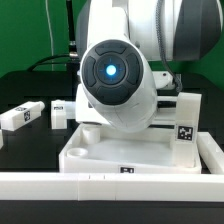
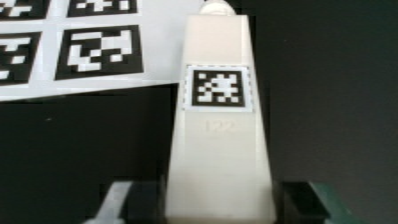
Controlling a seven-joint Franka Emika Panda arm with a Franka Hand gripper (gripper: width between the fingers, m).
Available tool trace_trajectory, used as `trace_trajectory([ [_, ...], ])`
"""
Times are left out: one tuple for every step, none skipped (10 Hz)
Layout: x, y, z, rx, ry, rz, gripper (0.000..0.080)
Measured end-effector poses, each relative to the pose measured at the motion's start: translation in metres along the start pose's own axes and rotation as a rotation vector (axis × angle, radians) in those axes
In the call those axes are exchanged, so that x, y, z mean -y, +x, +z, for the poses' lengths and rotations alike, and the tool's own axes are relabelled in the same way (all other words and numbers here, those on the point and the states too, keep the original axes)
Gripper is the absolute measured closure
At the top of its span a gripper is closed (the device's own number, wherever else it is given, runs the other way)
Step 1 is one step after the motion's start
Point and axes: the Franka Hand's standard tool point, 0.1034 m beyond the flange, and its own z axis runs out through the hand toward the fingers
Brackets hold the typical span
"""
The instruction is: Assemble desk
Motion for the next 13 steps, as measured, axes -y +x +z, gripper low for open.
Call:
trace_trajectory([
  [0.0, -0.01, -0.015, 0.005, 0.004, -0.011, 0.0515],
  [0.002, -0.019, -0.03, 0.009, 0.007, -0.032, 0.0515],
  [0.002, -0.024, -0.045, 0.01, 0.011, -0.044, 0.0515],
  [0.004, -0.026, -0.056, 0.009, 0.012, -0.053, 0.0515],
  [0.004, -0.022, -0.057, -0.01, 0.012, -0.053, 0.0515],
  [0.004, -0.022, -0.056, -0.009, 0.012, -0.052, 0.0515],
  [0.004, -0.021, -0.056, -0.01, 0.012, -0.052, 0.0515],
  [0.004, -0.021, -0.056, -0.012, 0.012, -0.052, 0.0515],
  [0.002, -0.023, -0.059, -0.002, 0.014, -0.055, 0.0515],
  [0.003, -0.028, -0.073, -0.002, 0.017, -0.061, 0.0515],
  [0.004, -0.031, -0.09, -0.009, 0.018, -0.069, 0.0515],
  [0.005, -0.028, -0.103, -0.039, 0.019, -0.075, 0.0515],
  [0.006, -0.02, -0.104, -0.093, 0.021, -0.073, 0.0515],
])
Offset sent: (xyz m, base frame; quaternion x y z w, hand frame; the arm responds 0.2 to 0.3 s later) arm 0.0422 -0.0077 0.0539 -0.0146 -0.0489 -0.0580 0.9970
